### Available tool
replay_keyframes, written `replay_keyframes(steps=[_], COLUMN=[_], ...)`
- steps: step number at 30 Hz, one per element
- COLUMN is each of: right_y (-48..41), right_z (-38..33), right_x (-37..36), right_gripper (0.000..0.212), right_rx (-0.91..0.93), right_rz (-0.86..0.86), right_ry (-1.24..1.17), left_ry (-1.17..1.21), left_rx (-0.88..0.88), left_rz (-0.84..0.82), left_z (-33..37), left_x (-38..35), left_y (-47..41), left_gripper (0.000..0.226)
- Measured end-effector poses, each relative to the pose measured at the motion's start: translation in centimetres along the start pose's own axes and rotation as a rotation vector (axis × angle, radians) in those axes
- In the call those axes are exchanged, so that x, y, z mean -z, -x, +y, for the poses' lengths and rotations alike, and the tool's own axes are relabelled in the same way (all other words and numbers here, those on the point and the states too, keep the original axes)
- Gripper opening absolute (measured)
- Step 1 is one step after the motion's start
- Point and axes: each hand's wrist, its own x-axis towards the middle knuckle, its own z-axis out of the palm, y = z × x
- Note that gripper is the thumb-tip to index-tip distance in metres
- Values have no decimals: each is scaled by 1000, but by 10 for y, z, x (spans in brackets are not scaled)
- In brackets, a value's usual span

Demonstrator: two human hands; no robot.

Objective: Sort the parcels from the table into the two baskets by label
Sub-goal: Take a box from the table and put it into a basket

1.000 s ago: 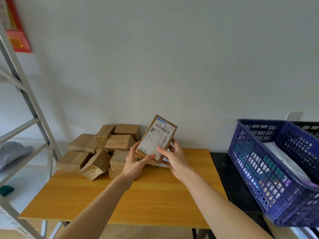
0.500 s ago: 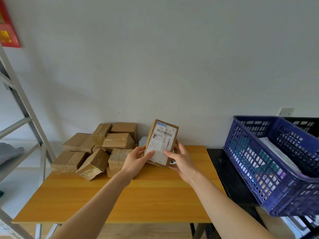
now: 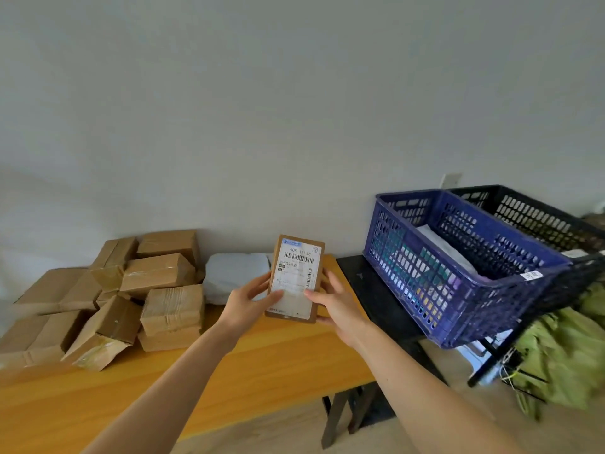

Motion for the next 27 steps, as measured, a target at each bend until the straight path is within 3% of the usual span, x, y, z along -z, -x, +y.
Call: replay_keyframes(steps=[4, 15, 27], right_y=[13, 64, 114], right_z=[0, -5, -21], right_x=[33, 167, 361], right_gripper=[69, 54, 45], right_rx=[1, 34, 83], right_rz=[72, 272, 337], right_ry=[8, -59, -105], left_ry=[27, 25, 70], left_rx=[-1, -53, -42], left_rz=[-88, -312, -372], left_z=[4, 35, 84], left_x=[-33, -174, -369], left_y=[-10, -14, -1], left_gripper=[56, 59, 55])
